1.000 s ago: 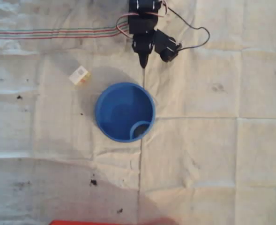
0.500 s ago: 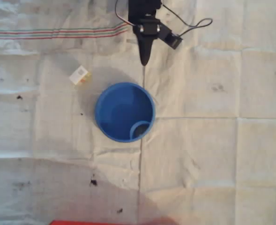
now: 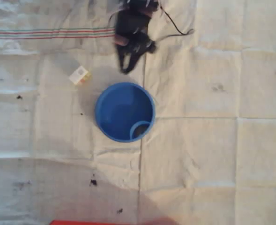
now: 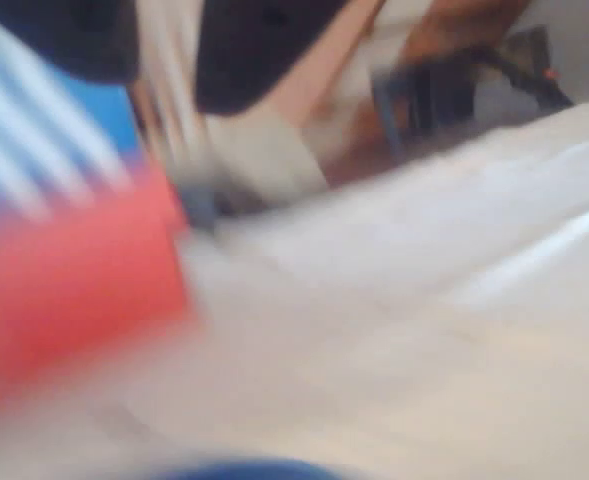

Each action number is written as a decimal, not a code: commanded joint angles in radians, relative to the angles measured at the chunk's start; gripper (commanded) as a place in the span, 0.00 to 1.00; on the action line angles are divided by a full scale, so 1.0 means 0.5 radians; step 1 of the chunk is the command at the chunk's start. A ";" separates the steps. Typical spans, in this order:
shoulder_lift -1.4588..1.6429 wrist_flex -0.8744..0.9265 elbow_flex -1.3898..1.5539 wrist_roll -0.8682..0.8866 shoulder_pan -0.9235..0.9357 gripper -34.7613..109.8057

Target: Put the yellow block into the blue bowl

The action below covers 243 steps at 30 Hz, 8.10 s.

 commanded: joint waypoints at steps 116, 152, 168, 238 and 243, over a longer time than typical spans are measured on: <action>-1.028 0.003 -0.865 0.009 -0.107 0.24; -1.246 0.015 -0.871 0.077 -0.126 0.44; -0.626 0.669 -0.868 0.721 -0.138 0.26; 2.169 -0.264 2.237 2.329 -0.792 0.24; 2.169 -0.264 2.304 2.329 -0.792 0.24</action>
